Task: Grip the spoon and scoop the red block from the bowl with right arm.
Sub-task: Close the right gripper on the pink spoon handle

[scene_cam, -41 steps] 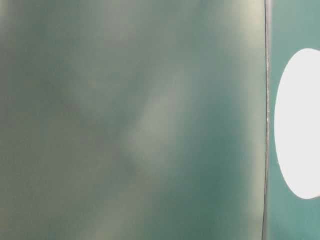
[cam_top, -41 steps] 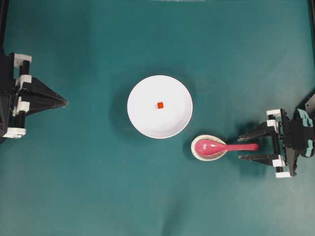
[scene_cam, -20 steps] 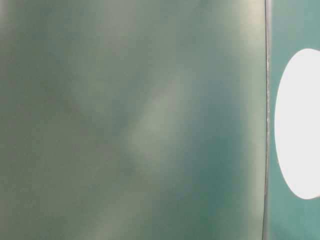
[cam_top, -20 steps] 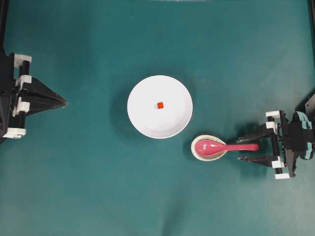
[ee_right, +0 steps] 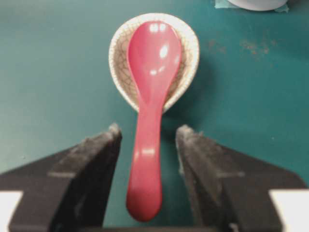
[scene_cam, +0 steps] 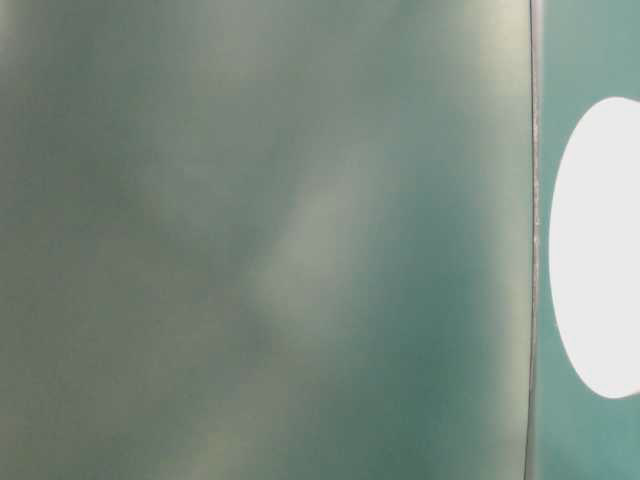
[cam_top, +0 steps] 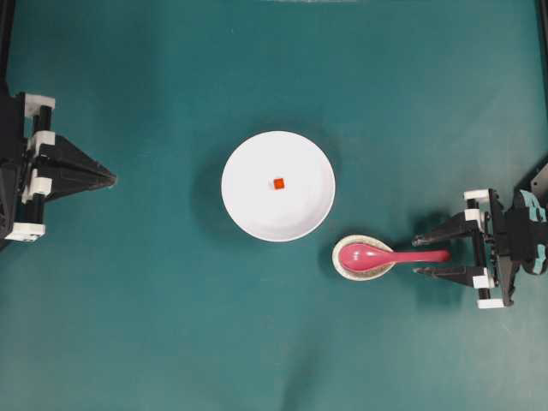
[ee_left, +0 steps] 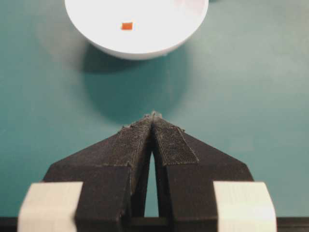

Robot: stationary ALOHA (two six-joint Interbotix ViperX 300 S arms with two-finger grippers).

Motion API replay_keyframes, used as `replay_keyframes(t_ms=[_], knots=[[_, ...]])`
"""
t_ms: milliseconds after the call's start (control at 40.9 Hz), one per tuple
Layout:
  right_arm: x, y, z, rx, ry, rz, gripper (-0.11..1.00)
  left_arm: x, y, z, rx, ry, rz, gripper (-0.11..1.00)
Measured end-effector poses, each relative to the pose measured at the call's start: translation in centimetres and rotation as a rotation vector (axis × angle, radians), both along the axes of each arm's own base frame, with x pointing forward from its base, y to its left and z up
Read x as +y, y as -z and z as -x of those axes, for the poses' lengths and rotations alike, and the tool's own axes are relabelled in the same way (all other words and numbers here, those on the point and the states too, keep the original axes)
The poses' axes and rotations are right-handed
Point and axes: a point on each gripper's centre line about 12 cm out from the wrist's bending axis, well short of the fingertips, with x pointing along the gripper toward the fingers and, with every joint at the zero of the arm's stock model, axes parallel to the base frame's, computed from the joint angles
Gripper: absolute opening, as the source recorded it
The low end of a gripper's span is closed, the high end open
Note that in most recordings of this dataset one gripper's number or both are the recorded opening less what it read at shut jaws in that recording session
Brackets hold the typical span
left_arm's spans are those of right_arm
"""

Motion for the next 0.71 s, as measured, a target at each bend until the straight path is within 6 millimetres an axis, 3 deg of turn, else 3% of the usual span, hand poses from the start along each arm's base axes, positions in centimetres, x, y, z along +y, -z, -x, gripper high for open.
replay_keyframes(t_ms=[318, 710], knots=[[0.05, 0.06, -0.01, 0.007, -0.002, -0.001, 0.55, 0.0, 0.0, 0.0, 0.0, 0.0, -0.001, -0.01], [0.03, 0.16, 0.02, 0.014, 0.0, 0.0, 0.42, 0.0, 0.0, 0.0, 0.0, 0.0, -0.001, -0.01]])
